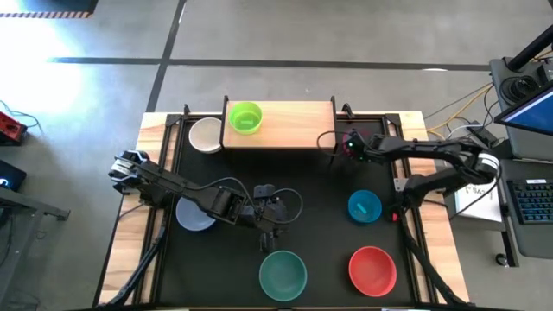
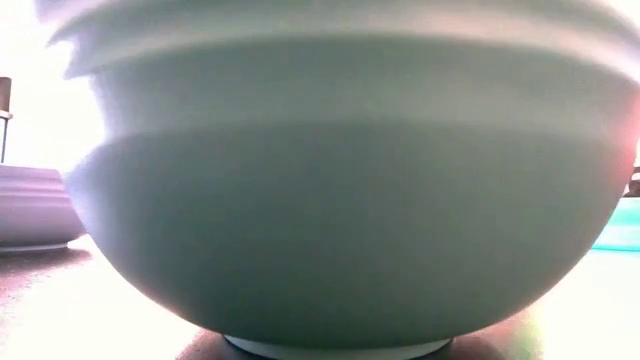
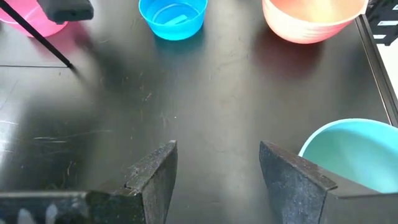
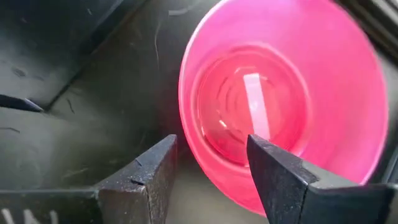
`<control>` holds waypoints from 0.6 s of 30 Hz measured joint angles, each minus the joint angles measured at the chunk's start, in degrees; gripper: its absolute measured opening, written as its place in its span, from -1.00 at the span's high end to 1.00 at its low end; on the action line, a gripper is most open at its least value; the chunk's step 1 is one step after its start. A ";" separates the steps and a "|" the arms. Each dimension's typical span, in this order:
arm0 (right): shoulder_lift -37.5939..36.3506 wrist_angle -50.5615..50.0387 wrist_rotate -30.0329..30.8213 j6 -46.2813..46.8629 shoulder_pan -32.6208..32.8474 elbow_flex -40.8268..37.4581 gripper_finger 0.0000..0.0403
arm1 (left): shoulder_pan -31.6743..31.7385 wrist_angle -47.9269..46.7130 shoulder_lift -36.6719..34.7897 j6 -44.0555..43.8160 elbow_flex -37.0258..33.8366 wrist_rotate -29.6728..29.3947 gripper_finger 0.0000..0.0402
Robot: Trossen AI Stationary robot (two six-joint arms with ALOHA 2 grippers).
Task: Place and stack bowls onto a shelf
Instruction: Stack the small red bowl on top of the small green bowl on the shelf
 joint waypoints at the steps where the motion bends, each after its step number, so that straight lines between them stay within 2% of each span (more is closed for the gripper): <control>1: 0.65 0.01 -0.02 -0.07 0.02 0.00 0.08 | 0.00 0.00 0.00 0.00 0.00 0.00 -0.04; 4: 2.59 0.02 0.01 -0.73 0.02 0.00 0.10 | 0.00 -0.04 0.00 -0.02 -0.01 0.00 -0.04; 7: 3.82 0.05 0.01 -0.80 -0.19 0.00 0.20 | 0.00 -0.07 0.00 -0.21 -0.01 -0.02 -0.04; 16: 2.74 -0.04 0.00 -1.39 -0.19 0.00 0.88 | 0.00 -0.41 0.00 -0.48 0.00 -0.06 -0.04; 18: 1.81 -0.45 -0.02 -1.34 -0.20 0.08 0.93 | 0.00 -0.42 0.00 -0.59 0.00 -0.08 -0.04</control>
